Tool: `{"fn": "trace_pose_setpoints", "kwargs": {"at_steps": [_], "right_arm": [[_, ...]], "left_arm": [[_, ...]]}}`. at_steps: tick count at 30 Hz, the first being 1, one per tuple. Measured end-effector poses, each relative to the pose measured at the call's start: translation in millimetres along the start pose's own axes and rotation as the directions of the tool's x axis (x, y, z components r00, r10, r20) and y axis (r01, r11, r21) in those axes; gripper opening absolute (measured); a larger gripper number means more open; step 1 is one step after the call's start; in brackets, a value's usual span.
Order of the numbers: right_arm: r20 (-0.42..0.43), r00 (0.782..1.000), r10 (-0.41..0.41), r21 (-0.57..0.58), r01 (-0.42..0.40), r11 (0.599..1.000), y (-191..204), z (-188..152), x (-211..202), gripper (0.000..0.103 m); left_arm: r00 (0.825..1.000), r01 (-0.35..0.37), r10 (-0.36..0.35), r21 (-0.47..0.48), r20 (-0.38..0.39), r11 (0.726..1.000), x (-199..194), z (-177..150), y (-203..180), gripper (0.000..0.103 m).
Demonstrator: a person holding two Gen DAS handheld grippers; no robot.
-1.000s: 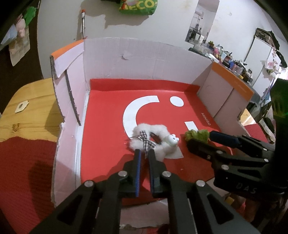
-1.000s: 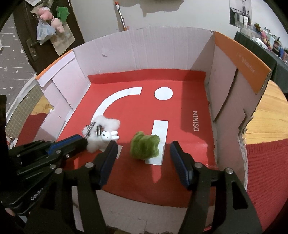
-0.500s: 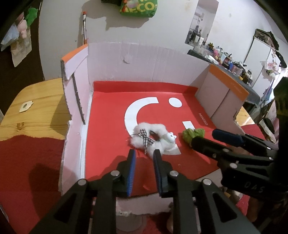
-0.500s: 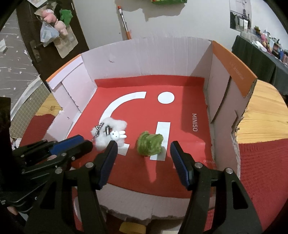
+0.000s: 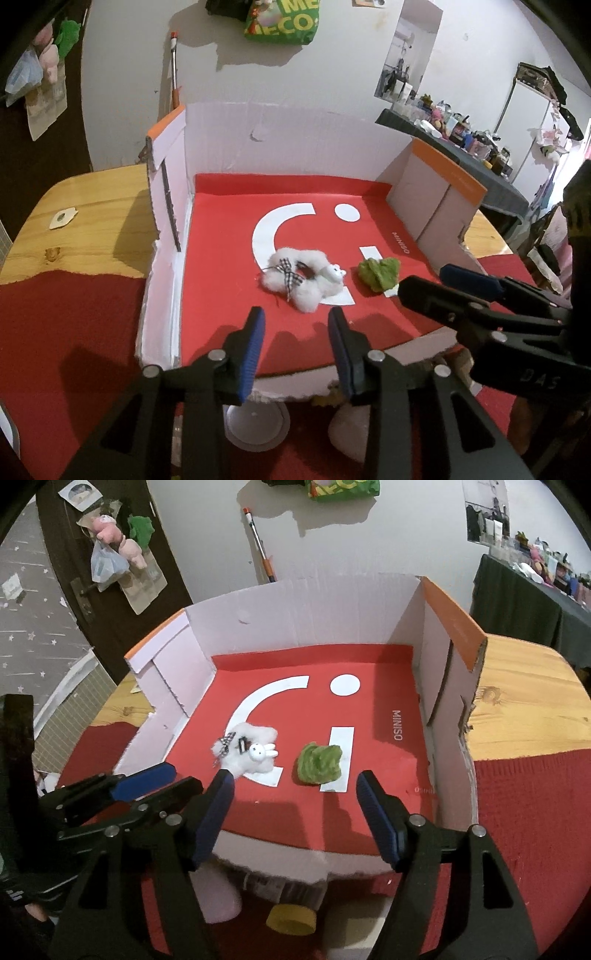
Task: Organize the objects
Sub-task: 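Withdraw both open tools from the box back toward the remaining items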
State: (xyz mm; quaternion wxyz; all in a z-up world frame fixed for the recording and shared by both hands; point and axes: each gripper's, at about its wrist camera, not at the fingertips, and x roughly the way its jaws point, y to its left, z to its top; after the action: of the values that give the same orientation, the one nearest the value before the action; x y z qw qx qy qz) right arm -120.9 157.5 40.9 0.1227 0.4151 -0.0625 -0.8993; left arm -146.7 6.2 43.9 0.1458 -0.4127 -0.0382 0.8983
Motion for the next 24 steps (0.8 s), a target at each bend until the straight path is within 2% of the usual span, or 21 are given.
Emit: {"fn": "trace_pose_setpoints", "kwargs": {"at_steps": [2,5,8,11,14,18,24], "right_arm": [[0.008,1.0,-0.003,-0.003,0.003,1.0,2,-2,-4,0.068],[0.029,1.0,-0.011,-0.003,0.012,1.0,3,-6,-10,0.082],[0.049,0.999,-0.022,-0.006,0.023,1.0,5,-10,-17,0.082],[0.065,0.997,-0.029,-0.001,0.03,1.0,5,-12,-24,0.083],[0.077,0.997,-0.029,0.001,0.029,1.0,5,-15,-30,0.093],[0.085,0.996,-0.028,0.002,0.028,1.0,7,-19,-36,0.094],[0.1,0.995,-0.029,0.002,0.029,1.0,9,-24,-43,0.098]], "left_arm": [[1.0,-0.002,0.002,0.001,0.002,1.0,-2,-2,0,0.037],[1.0,-0.003,0.003,0.001,0.005,1.0,-6,-4,-1,0.04],[1.0,-0.014,0.014,-0.001,0.015,1.0,-11,-6,-1,0.047],[1.0,-0.019,0.019,0.001,0.023,1.0,-15,-9,-2,0.048],[0.999,-0.026,0.026,0.006,0.03,1.0,-18,-11,-3,0.055],[0.998,-0.042,0.041,0.019,0.043,0.999,-23,-15,-5,0.067],[0.996,-0.066,0.063,0.046,0.067,0.997,-33,-19,-10,0.079]]}}
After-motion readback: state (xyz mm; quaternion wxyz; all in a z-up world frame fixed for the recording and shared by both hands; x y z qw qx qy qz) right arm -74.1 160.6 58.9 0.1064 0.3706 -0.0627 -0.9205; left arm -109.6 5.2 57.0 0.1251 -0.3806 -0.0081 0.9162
